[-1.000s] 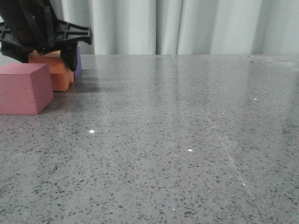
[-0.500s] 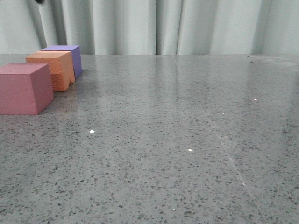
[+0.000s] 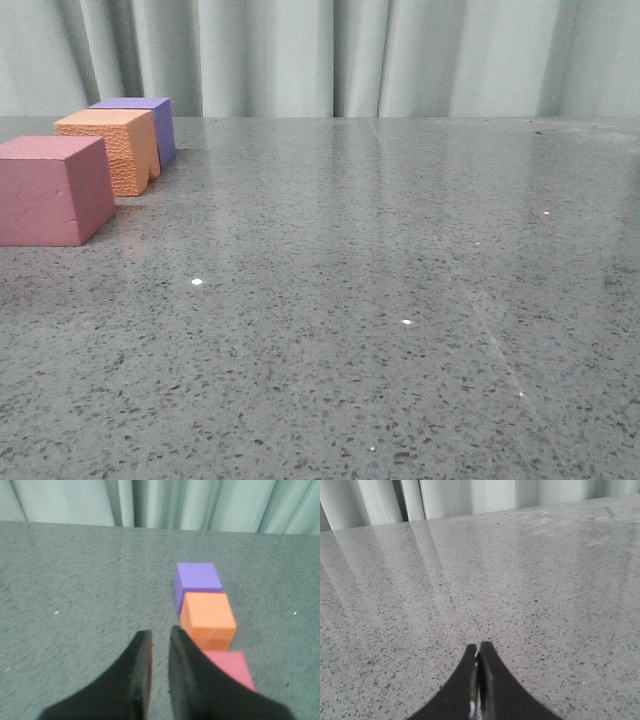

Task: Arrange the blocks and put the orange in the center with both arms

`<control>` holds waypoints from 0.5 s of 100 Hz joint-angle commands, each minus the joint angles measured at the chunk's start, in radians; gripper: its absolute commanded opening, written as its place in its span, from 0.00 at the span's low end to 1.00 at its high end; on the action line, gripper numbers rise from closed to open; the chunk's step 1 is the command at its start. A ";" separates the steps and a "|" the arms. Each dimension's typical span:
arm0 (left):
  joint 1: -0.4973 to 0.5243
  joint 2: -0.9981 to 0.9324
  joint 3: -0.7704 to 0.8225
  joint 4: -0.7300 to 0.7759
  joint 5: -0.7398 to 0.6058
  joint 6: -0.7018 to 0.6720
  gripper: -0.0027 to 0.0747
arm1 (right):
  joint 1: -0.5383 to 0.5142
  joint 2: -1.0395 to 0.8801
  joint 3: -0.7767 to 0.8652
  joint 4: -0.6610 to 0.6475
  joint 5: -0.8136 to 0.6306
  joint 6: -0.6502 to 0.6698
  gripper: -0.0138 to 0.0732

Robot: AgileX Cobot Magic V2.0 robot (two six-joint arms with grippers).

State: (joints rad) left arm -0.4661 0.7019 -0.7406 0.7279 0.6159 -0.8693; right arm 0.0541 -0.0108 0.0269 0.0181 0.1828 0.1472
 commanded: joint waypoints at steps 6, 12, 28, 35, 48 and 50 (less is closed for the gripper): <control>-0.001 -0.142 0.088 0.068 -0.058 0.000 0.01 | -0.007 -0.020 -0.013 0.001 -0.085 -0.012 0.08; -0.001 -0.189 0.124 0.068 -0.058 0.000 0.01 | -0.007 -0.020 -0.013 0.001 -0.085 -0.012 0.08; -0.001 -0.251 0.170 0.066 -0.054 0.000 0.01 | -0.007 -0.020 -0.013 0.001 -0.085 -0.012 0.08; -0.001 -0.253 0.173 0.066 -0.052 0.000 0.01 | -0.007 -0.020 -0.013 0.001 -0.085 -0.012 0.08; -0.001 -0.253 0.173 0.066 -0.052 0.000 0.01 | -0.007 -0.020 -0.013 0.001 -0.085 -0.012 0.08; -0.001 -0.253 0.173 0.066 -0.052 0.000 0.01 | -0.007 -0.020 -0.013 0.001 -0.085 -0.012 0.08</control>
State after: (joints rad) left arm -0.4661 0.4460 -0.5403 0.7595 0.6159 -0.8677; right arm 0.0541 -0.0108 0.0269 0.0193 0.1828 0.1472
